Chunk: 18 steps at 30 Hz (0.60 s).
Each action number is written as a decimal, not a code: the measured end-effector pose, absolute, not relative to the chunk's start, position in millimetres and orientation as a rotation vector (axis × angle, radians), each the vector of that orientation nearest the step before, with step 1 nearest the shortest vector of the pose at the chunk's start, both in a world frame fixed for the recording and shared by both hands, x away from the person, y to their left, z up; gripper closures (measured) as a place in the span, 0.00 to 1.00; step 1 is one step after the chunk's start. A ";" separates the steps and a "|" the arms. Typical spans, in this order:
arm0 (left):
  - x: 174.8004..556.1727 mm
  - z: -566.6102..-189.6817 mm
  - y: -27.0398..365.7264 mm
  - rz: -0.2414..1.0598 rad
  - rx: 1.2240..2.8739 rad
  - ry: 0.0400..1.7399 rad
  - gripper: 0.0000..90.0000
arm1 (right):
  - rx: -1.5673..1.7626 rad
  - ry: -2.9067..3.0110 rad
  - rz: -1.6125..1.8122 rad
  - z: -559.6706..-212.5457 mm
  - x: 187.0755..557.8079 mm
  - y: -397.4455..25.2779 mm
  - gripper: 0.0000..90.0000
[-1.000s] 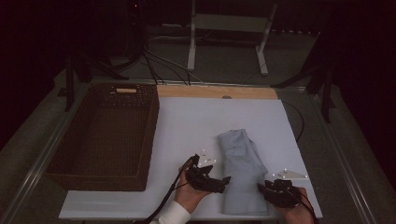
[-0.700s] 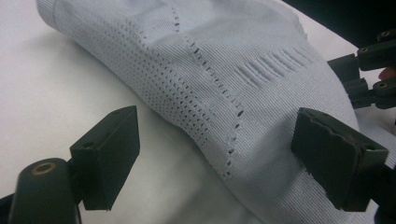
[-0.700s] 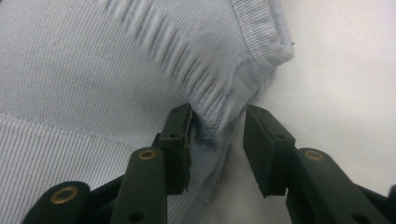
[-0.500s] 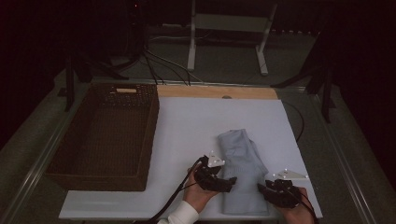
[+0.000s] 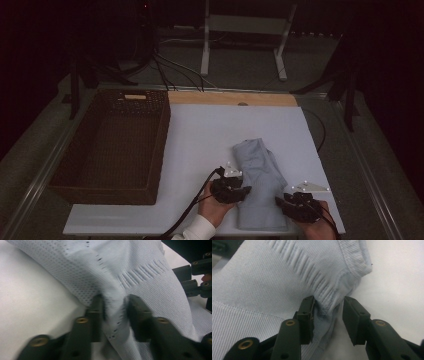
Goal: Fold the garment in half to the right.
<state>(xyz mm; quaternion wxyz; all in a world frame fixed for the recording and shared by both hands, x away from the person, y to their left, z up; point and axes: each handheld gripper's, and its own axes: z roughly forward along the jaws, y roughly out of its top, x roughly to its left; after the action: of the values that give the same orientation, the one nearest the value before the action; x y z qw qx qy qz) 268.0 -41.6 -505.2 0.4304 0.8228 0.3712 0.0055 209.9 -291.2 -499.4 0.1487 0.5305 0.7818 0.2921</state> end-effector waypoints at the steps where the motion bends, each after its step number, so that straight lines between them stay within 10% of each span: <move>1: 268.1 -505.1 -41.6 0.009 2.054 0.923 0.82 | 1.526 2.250 0.841 -499.3 209.9 -291.0 0.70; 18: 271.8 -497.7 -31.9 0.086 2.046 0.931 0.93 | 1.470 2.274 0.809 -496.3 222.5 -277.2 0.91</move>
<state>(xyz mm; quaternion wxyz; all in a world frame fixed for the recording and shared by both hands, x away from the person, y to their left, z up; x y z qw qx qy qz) 271.8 -31.9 -497.7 0.4314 0.8206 0.3733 0.0343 222.5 -277.2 -496.3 0.1572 0.5138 0.7946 0.2828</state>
